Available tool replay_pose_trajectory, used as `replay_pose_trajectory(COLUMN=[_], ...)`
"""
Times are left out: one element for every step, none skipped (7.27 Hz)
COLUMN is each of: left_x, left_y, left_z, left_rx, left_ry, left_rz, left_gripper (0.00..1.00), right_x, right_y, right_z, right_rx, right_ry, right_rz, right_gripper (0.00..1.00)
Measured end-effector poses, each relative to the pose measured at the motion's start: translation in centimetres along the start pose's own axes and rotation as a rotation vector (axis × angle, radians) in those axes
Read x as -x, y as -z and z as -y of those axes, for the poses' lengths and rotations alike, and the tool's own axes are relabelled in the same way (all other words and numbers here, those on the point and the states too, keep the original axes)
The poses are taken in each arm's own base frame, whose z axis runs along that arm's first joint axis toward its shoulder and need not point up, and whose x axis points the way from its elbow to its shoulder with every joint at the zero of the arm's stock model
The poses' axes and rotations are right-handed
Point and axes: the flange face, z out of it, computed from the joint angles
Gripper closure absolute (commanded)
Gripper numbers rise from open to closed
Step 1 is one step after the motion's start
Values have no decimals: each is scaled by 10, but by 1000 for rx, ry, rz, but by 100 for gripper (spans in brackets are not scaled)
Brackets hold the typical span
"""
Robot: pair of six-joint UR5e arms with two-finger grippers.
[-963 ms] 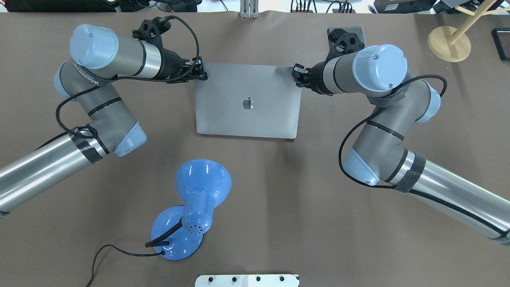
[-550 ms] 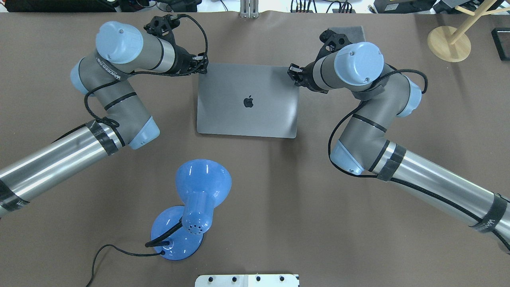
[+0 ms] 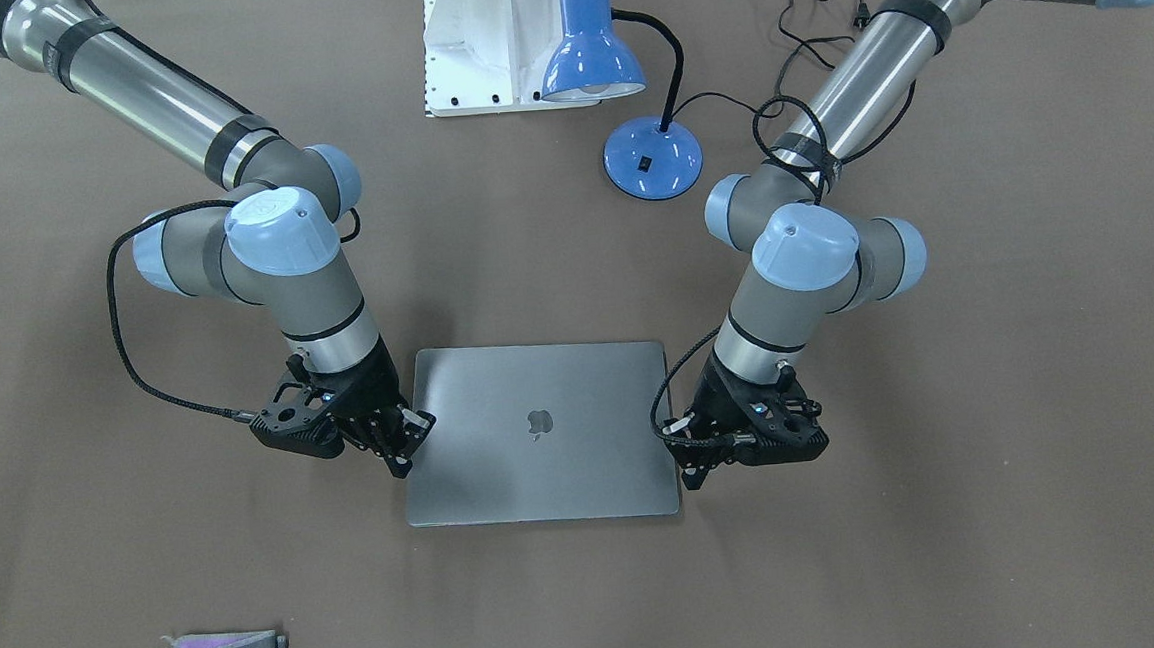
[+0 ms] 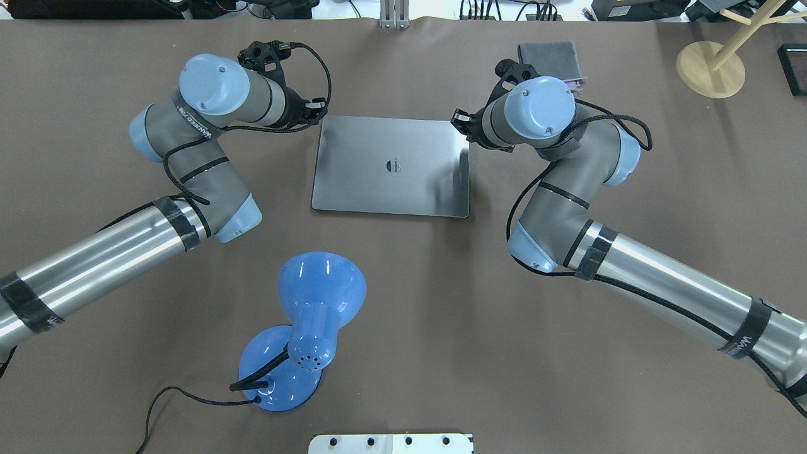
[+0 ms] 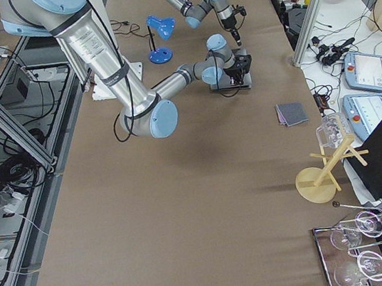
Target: Close laptop
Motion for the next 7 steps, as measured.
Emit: replay_pose_trajectory(left_x=[-7,-16,-18,0,42,100,162], left_y=[19,46,80,115,150,185,215], left_z=[12,26,40,54,70,89,104], left_rx=[31,70,112,154,184,204,213], left_ry=[7,21,40,47,20,-33,-94], left_rz=[-19,-24,-22,-25,-31,-36,-34], left_gripper=[100,100,100,60,1,1,2], right_x=[5,6,-2,-25,-62,-108,-164], right_y=[17,37,59,81,105,128,149], right_z=[14,33,53,73,95,117,144], right_rx=[16,42,61,77,87,93,108], right_ry=[-1,1,24,72,131,185,235], right_rz=[22,34,22,-9,-38,-61,-85], right_gripper=[100,100,60,1,0,0,0])
